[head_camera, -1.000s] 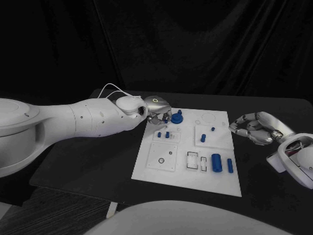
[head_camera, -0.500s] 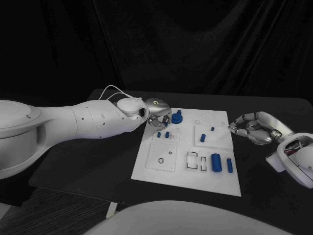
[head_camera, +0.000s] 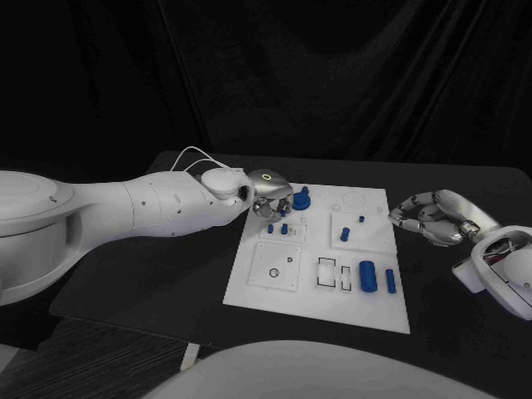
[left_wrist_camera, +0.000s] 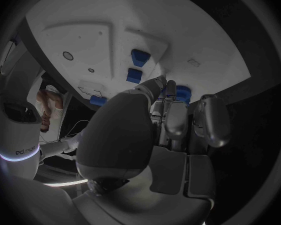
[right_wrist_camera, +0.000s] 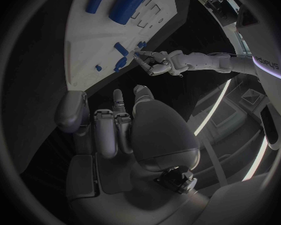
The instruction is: Assemble the parts on the task board
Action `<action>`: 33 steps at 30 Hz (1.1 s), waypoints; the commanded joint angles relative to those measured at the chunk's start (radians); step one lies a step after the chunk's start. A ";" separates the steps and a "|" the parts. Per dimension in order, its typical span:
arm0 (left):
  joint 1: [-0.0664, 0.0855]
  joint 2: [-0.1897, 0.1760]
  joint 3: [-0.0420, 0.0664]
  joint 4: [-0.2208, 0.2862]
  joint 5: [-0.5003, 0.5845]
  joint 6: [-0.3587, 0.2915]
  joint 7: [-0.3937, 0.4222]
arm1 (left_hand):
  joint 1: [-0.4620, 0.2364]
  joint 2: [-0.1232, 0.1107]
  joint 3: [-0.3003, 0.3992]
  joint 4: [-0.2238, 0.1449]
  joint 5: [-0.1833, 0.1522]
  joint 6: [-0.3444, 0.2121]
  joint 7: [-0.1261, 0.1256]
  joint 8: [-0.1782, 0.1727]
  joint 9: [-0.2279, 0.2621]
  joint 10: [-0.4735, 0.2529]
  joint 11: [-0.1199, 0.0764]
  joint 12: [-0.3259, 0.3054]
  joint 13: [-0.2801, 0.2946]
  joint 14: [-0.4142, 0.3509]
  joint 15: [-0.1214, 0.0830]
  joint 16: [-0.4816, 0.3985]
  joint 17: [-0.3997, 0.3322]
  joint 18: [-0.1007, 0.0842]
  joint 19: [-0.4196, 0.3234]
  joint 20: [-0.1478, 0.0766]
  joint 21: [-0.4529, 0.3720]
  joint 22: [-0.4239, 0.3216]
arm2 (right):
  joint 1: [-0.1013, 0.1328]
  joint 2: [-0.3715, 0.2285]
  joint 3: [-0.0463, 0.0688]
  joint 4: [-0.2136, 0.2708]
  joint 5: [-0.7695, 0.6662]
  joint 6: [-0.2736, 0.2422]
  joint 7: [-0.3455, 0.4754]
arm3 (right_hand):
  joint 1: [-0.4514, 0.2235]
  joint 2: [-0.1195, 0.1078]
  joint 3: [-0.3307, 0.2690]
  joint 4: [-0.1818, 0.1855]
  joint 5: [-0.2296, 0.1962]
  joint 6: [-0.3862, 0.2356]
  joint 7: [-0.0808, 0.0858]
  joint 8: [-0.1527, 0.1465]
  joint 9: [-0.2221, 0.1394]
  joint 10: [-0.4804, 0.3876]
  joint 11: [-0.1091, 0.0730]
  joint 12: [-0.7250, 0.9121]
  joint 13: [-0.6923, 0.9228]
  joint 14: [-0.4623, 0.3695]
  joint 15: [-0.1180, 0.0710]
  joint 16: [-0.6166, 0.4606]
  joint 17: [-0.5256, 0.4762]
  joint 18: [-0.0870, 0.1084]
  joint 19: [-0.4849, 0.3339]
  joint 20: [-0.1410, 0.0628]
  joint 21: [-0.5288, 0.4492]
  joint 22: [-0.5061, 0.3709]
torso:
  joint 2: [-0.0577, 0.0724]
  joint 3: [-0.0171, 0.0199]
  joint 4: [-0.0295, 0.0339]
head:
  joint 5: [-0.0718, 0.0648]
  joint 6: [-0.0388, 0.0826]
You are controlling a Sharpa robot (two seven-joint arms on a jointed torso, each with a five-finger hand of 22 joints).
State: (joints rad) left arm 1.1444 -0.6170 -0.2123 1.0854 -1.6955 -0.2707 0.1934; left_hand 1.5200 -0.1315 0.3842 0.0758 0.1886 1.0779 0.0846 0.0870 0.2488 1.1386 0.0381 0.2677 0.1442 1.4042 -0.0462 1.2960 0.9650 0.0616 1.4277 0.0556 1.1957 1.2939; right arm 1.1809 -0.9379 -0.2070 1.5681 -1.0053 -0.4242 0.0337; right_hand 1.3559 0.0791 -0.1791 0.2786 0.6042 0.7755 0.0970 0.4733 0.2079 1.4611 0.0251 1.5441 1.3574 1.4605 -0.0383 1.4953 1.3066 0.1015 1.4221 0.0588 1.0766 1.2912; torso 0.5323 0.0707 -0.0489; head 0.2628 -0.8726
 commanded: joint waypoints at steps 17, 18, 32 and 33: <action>-0.009 0.004 0.000 -0.005 0.005 0.034 -0.006 | -0.012 0.005 0.052 -0.012 -0.007 0.041 0.010 0.022 0.005 0.010 -0.001 -0.016 -0.009 -0.012 0.001 -0.017 -0.011 0.019 -0.011 0.002 -0.013 0.166 | -0.004 0.003 0.001 -0.002 -0.005 0.010 -0.020 | 0.051 0.025 0.030 0.000 0.020 0.003 0.002 -0.014 -0.011 0.020 -0.011 -0.062 0.059 0.079 -0.016 -0.006 0.112 -0.004 0.002 -0.006 0.000 0.150 | 0.000 -0.0002 -0.0001 | 0.002 0.000; -0.009 0.004 0.000 -0.005 0.005 0.035 -0.006 | -0.010 0.005 0.052 -0.013 -0.006 0.041 0.010 0.022 0.005 0.010 -0.001 -0.018 -0.009 -0.012 0.001 -0.017 -0.011 0.019 -0.012 0.002 -0.015 0.166 | -0.004 0.003 0.001 -0.002 -0.005 0.011 -0.020 | 0.051 0.025 0.030 0.000 0.020 0.003 0.002 -0.014 -0.011 0.020 -0.011 -0.062 0.059 0.079 -0.016 -0.006 0.112 -0.004 0.002 -0.006 0.000 0.150 | 0.000 -0.0002 0.0000 | 0.003 0.000; -0.012 0.007 0.000 -0.010 0.005 0.039 -0.009 | -0.043 -0.019 0.069 -0.012 -0.031 -0.138 -0.036 -0.027 -0.046 -0.047 0.011 -0.082 -0.024 -0.030 0.007 -0.036 -0.044 0.023 -0.023 0.007 -0.045 0.162 | -0.005 0.002 0.001 -0.003 -0.005 0.015 -0.025 | 0.051 0.025 0.030 0.000 0.020 0.003 0.002 -0.014 -0.011 0.020 -0.011 -0.062 0.059 0.079 -0.016 -0.006 0.112 -0.004 0.002 -0.006 0.000 0.150 | 0.000 0.0001 0.0000 | 0.002 0.000; -0.012 0.007 0.000 -0.010 0.005 0.038 -0.009 | -0.045 -0.022 0.070 -0.012 -0.033 -0.150 -0.041 -0.026 -0.049 -0.052 0.012 -0.086 -0.025 -0.031 0.008 -0.037 -0.046 0.024 -0.024 0.008 -0.047 0.161 | -0.005 0.002 0.001 -0.003 -0.005 0.015 -0.025 | 0.051 0.025 0.030 0.000 0.020 0.003 0.002 -0.014 -0.011 0.020 -0.011 -0.062 0.059 0.079 -0.016 -0.006 0.112 -0.004 0.002 -0.006 0.000 0.150 | 0.000 0.0003 0.0000 | 0.002 0.000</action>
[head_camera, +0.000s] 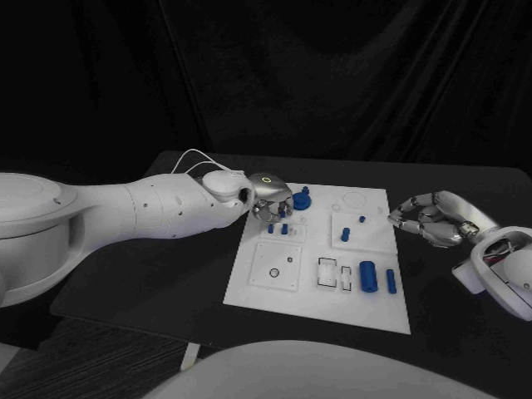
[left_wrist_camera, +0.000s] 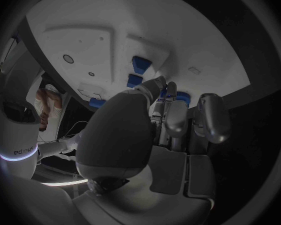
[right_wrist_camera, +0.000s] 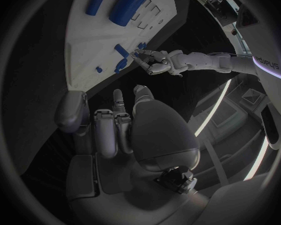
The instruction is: Assemble the parts on the task board
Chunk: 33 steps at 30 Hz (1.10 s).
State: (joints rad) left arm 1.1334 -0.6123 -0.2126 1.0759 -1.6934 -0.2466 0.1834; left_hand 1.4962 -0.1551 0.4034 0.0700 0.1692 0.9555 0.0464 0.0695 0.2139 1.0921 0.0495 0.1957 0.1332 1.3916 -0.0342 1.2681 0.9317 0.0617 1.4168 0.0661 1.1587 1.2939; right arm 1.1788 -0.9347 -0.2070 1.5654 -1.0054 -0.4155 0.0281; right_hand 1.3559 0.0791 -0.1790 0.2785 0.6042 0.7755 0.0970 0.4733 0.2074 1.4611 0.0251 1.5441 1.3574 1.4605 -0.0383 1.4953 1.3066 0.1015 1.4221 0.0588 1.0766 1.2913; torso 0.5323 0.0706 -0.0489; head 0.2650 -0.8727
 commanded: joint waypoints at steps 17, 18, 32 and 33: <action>-0.002 -0.049 0.001 0.009 0.003 -0.223 0.063 | -0.030 -0.024 0.045 0.004 -0.051 -0.139 -0.056 -0.006 -0.050 -0.054 0.004 -0.041 -0.014 -0.023 0.000 -0.013 -0.020 0.026 -0.014 0.005 -0.026 0.160 | -0.002 -0.019 0.001 0.006 -0.005 -0.003 -0.024 | 0.052 0.023 0.033 0.000 0.020 0.003 0.003 -0.015 -0.012 0.019 -0.010 -0.063 0.058 0.079 -0.016 -0.007 0.111 -0.004 0.002 -0.006 -0.001 0.150 | 0.000 -0.0001 -0.0003 | 0.007 0.000; -0.002 -0.057 0.001 0.012 0.003 -0.250 0.068 | -0.029 -0.025 0.044 0.005 -0.052 -0.139 -0.059 -0.005 -0.051 -0.056 0.003 -0.041 -0.014 -0.024 -0.001 -0.014 -0.021 0.026 -0.015 0.004 -0.028 0.160 | -0.001 -0.021 0.001 0.007 -0.005 -0.006 -0.024 | 0.052 0.022 0.033 0.000 0.019 0.003 0.003 -0.015 -0.012 0.018 -0.010 -0.064 0.055 0.079 -0.016 -0.007 0.111 -0.004 0.001 -0.006 -0.004 0.149 | 0.000 -0.0002 -0.0004 | 0.008 0.000; 0.045 -0.190 0.001 0.097 0.458 -0.280 0.209 | -0.045 -0.020 0.054 0.077 0.019 -0.072 0.012 0.008 -0.061 -0.197 0.051 -0.033 -0.002 -0.406 0.056 -0.352 -0.417 0.082 -0.317 0.039 -0.528 0.054 | 0.087 -0.026 0.001 0.013 -0.028 -0.103 -0.015 | 0.189 -0.045 0.115 -0.062 -0.011 0.034 0.010 -0.011 -0.015 -0.394 -0.004 -0.469 -0.436 0.063 -0.010 -0.034 0.066 0.009 -0.033 -0.002 -0.085 0.130 | -0.001 -0.0025 -0.0003 | -0.021 0.000; 0.047 -0.201 0.001 0.105 0.539 -0.248 0.243 | -0.051 -0.014 0.029 0.084 0.028 -0.077 0.032 0.002 -0.065 -0.267 0.074 -0.030 -0.001 -0.523 0.091 -0.418 -0.443 0.075 -0.434 0.058 -0.637 0.037 | 0.097 -0.024 0.001 0.012 -0.046 -0.104 -0.023 | 0.196 -0.050 0.123 -0.062 -0.016 0.036 0.011 -0.011 -0.016 -0.460 -0.001 -0.542 -0.513 0.063 -0.009 -0.034 0.067 0.008 -0.033 -0.001 -0.085 0.131 | -0.001 -0.0023 -0.0004 | -0.024 0.000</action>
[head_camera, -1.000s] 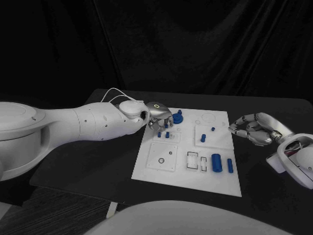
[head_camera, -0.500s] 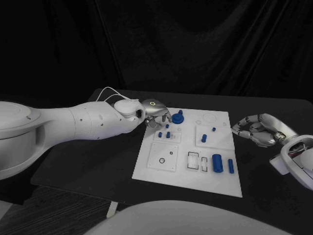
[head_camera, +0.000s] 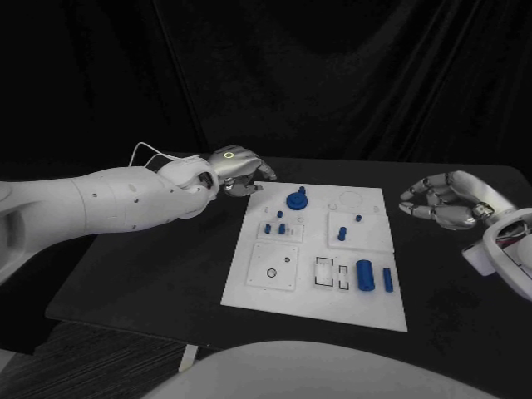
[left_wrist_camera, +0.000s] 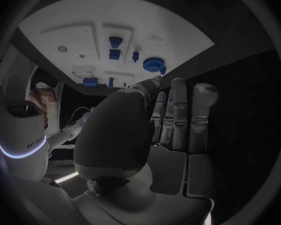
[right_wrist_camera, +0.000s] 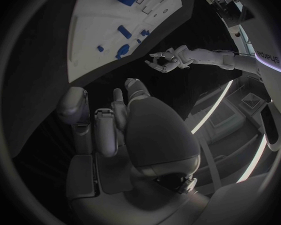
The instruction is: Assemble the parts on the task board
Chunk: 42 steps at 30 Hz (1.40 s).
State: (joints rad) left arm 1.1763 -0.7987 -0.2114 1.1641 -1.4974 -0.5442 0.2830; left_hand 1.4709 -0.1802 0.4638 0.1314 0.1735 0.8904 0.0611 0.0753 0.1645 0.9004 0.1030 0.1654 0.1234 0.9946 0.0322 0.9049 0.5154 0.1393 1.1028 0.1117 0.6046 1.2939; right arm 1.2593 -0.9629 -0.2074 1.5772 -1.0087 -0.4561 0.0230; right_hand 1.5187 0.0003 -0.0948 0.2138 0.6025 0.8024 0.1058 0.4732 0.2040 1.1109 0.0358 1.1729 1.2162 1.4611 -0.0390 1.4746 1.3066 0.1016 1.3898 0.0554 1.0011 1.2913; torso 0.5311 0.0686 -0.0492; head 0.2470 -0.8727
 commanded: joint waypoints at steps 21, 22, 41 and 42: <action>0.009 -0.165 -0.001 0.222 1.119 0.390 0.495 | -0.056 0.181 -0.513 0.159 0.131 -0.113 0.048 -0.008 -0.064 -0.706 -0.008 0.218 -0.049 -0.865 0.146 -0.552 -0.432 -0.051 -0.824 0.173 -0.542 -0.300 | 0.093 0.147 0.001 -0.103 -0.726 0.297 -0.167 | -0.021 -0.239 0.259 0.064 -0.158 -0.014 -0.136 -0.169 -0.055 -0.457 0.030 -0.736 -0.889 0.055 -0.002 -0.032 0.035 0.017 -0.005 0.009 -0.075 0.115 | -0.005 -0.0181 0.0136 | -0.049 0.000; 0.009 -0.166 -0.001 0.229 1.126 0.393 0.499 | -0.053 0.183 -0.518 0.159 0.133 -0.113 0.047 -0.008 -0.064 -0.709 -0.009 0.223 -0.051 -0.863 0.149 -0.547 -0.434 -0.050 -0.823 0.174 -0.541 -0.306 | 0.093 0.150 0.001 -0.104 -0.734 0.302 -0.165 | -0.022 -0.243 0.263 0.063 -0.148 -0.013 -0.135 -0.173 -0.053 -0.464 0.031 -0.733 -0.891 0.055 -0.002 -0.033 0.035 0.017 -0.004 0.009 -0.077 0.114 | -0.006 -0.0213 0.0155 | -0.051 0.000; 0.008 -0.183 -0.001 0.316 1.229 0.464 0.532 | -0.006 0.237 -0.573 0.157 0.190 -0.137 0.052 -0.010 -0.072 -0.755 0.004 0.276 -0.068 -0.855 0.181 -0.496 -0.463 -0.045 -0.813 0.179 -0.537 -0.370 | 0.044 0.230 0.002 -0.191 -0.788 0.335 -0.096 | -0.010 -0.242 0.287 0.038 -0.130 -0.008 -0.115 -0.198 -0.028 -0.469 0.033 -0.674 -0.887 0.060 -0.002 -0.029 0.046 0.016 0.007 0.009 -0.079 0.117 | 0.024 -0.0616 0.0631 | -0.106 0.000; 0.008 -0.182 -0.001 0.316 1.230 0.468 0.533 | -0.004 0.238 -0.574 0.157 0.191 -0.139 0.051 -0.010 -0.072 -0.755 0.004 0.278 -0.068 -0.852 0.183 -0.492 -0.463 -0.045 -0.811 0.180 -0.536 -0.372 | 0.039 0.238 0.002 -0.200 -0.788 0.334 -0.091 | -0.011 -0.240 0.290 0.036 -0.129 -0.005 -0.116 -0.199 -0.025 -0.461 0.032 -0.667 -0.886 0.062 -0.002 -0.027 0.048 0.016 0.009 0.008 -0.077 0.118 | 0.024 -0.0624 0.0641 | -0.108 0.000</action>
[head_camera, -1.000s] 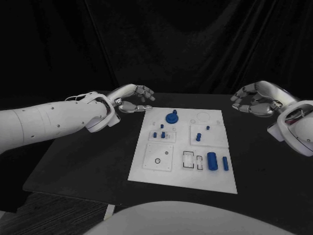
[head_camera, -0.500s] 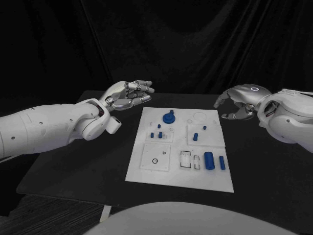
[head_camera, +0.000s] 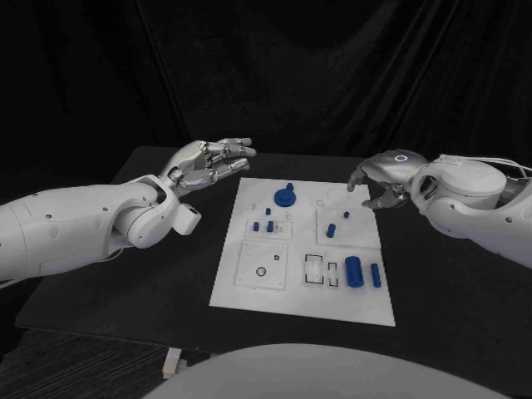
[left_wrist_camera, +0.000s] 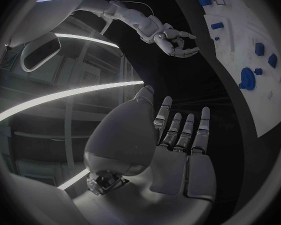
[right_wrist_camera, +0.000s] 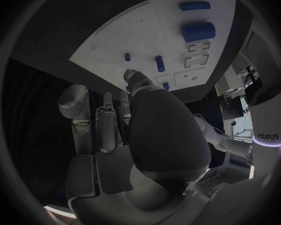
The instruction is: Assemble the parts on the task board
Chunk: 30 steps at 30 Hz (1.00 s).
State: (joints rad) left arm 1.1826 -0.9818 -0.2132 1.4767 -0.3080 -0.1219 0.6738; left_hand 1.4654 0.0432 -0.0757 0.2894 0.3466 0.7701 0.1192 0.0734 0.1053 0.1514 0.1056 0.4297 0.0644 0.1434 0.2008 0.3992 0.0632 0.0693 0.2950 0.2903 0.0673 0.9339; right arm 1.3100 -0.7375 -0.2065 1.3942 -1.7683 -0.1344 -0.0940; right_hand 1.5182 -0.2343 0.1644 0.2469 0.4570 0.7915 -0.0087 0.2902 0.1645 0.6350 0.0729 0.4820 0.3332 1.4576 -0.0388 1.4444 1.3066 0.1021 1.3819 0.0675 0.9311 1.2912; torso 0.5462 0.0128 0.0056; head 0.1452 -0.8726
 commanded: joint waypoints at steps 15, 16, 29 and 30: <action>-0.001 -0.009 0.001 0.012 0.043 0.073 0.166 | 0.015 0.038 -0.084 0.000 0.027 -0.112 -0.008 -0.013 -0.030 -0.056 -0.005 0.016 -0.014 -0.088 -0.028 -0.088 -0.025 0.004 -0.081 0.002 -0.009 -0.123 | -0.061 0.093 0.001 -0.120 -0.020 0.009 0.072 | -0.023 0.005 0.060 -0.013 0.026 0.030 0.011 -0.024 0.034 0.063 -0.010 0.048 -0.012 0.068 -0.007 0.001 0.047 0.013 0.029 -0.009 0.002 0.123 | 0.003 -0.0123 0.0178 | -0.028 0.000; -0.002 -0.011 0.001 0.013 0.043 0.075 0.166 | 0.017 0.039 -0.086 0.000 0.028 -0.111 -0.006 -0.013 -0.030 -0.058 -0.004 0.017 -0.014 -0.091 -0.032 -0.093 -0.025 0.002 -0.086 0.001 -0.009 -0.132 | -0.063 0.097 0.001 -0.125 -0.015 0.011 0.073 | -0.023 0.005 0.061 -0.014 0.029 0.032 0.012 -0.024 0.034 0.064 -0.010 0.048 -0.013 0.068 -0.007 0.002 0.048 0.013 0.029 -0.009 0.002 0.123 | 0.003 -0.0122 0.0176 | -0.028 0.000; -0.002 -0.010 0.001 0.012 0.043 0.105 0.156 | 0.041 0.049 -0.087 -0.004 0.046 -0.118 -0.007 -0.013 -0.031 -0.071 -0.006 0.016 -0.015 -0.088 -0.020 -0.075 -0.023 -0.001 -0.081 0.003 -0.003 -0.127 | -0.073 0.108 0.001 -0.153 0.000 0.025 0.075 | -0.036 -0.003 0.084 -0.029 0.064 0.073 0.043 -0.018 0.057 0.067 -0.007 0.044 -0.027 0.068 -0.006 -0.001 0.046 0.014 0.028 -0.009 -0.007 0.123 | -0.006 -0.0086 0.0117 | -0.014 0.000; -0.002 -0.009 0.001 0.011 0.043 0.107 0.155 | 0.044 0.049 -0.087 -0.005 0.049 -0.119 -0.007 -0.013 -0.031 -0.072 -0.007 0.016 -0.015 -0.087 -0.019 -0.072 -0.023 -0.002 -0.079 0.003 -0.002 -0.128 | -0.074 0.108 0.001 -0.154 0.000 0.028 0.074 | -0.038 -0.004 0.084 -0.029 0.065 0.075 0.043 -0.017 0.058 0.067 -0.008 0.045 -0.027 0.068 -0.006 -0.001 0.045 0.014 0.028 -0.009 -0.008 0.123 | -0.006 -0.0089 0.0127 | -0.016 0.000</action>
State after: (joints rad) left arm 1.1815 -0.9931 -0.2136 1.4871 -0.2763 -0.0412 0.6763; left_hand 1.5064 0.0840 -0.1225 0.2813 0.3815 0.6764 0.1164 0.0733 0.0858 0.0806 0.0989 0.4306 0.0606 0.0643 0.1789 0.3212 0.0492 0.0691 0.2152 0.2962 0.0673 0.8099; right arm 1.2390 -0.6297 -0.2064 1.2420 -1.7715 -0.1217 -0.0199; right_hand 1.5178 -0.2343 0.2210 0.2260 0.4996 0.8553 0.0367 0.2844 0.2096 0.6921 0.0663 0.5200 0.3182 1.4623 -0.0438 1.4444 1.3066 0.1020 1.3993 0.0605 0.9312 1.2912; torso 0.5412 0.0034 0.0184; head 0.1305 -0.8725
